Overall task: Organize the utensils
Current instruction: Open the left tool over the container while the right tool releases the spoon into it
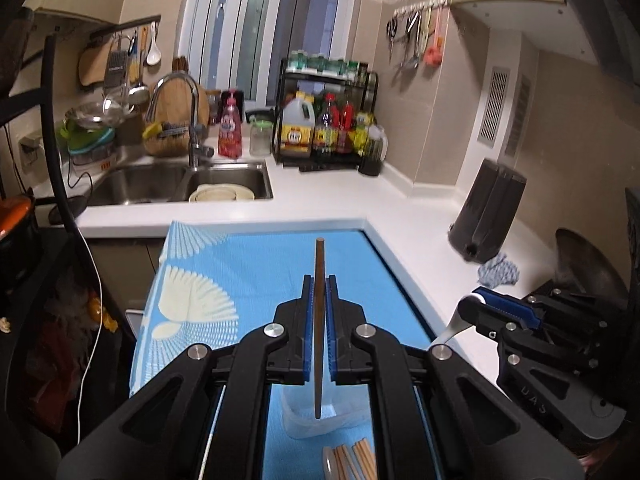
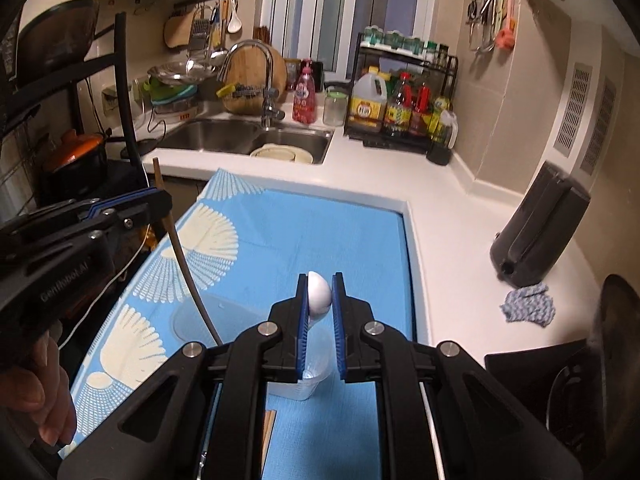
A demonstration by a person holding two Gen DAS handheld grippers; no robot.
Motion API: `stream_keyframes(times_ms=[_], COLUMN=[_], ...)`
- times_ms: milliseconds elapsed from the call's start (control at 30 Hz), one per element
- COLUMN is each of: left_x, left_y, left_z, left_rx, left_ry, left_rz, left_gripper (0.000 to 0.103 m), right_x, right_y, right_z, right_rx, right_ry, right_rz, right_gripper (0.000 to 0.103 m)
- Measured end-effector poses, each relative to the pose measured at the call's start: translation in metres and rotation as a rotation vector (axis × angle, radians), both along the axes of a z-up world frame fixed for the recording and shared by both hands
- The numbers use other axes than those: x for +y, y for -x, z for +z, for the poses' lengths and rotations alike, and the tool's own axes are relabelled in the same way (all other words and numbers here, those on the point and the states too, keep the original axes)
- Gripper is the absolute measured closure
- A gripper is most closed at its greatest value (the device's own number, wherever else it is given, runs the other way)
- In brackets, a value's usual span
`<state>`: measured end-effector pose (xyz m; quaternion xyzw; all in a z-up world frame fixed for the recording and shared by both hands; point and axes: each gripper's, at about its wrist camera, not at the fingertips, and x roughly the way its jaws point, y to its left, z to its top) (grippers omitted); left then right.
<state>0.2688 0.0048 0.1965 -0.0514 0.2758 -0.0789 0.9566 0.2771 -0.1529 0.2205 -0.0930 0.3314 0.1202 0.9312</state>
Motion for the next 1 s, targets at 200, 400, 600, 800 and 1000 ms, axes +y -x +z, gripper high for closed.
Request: stream_keyframes(times_ms=[200, 400, 600, 800, 1000], left_x=[-0.003, -0.005, 0.006, 0.008, 0.012], left_y=[-0.003, 0.004, 0.028, 0.074, 0.125], left_z=[-0.029, -0.029, -0.001, 0.017, -0.002], left_rx=[0.046, 0.032, -0.069, -0.173, -0.218], left_ry=[-0.03, -0.05, -0.028, -0.052, -0.062], left_rz=[0.008, 0.026, 0.054, 0.061, 0.091], left_gripper=[0.097, 0.072, 0.062, 0.062, 0.062], right_x=[0.0, -0.006, -0.021, -0.03, -0.036], right_y=[-0.007, 0.0, 0.028, 0.087, 0.142], right_z=[-0.037, -0.041, -0.008, 0.018, 0.004], right_rx=[0.05, 0.027, -0.082, -0.22, -0.254], right_ry=[-0.004, 0.014, -0.014, -0.077, -0.149], right_rz=[-0.014, -0.046, -0.079, -0.062, -0.043], right_gripper=[0.091, 0.064, 0.063, 0.062, 0.062])
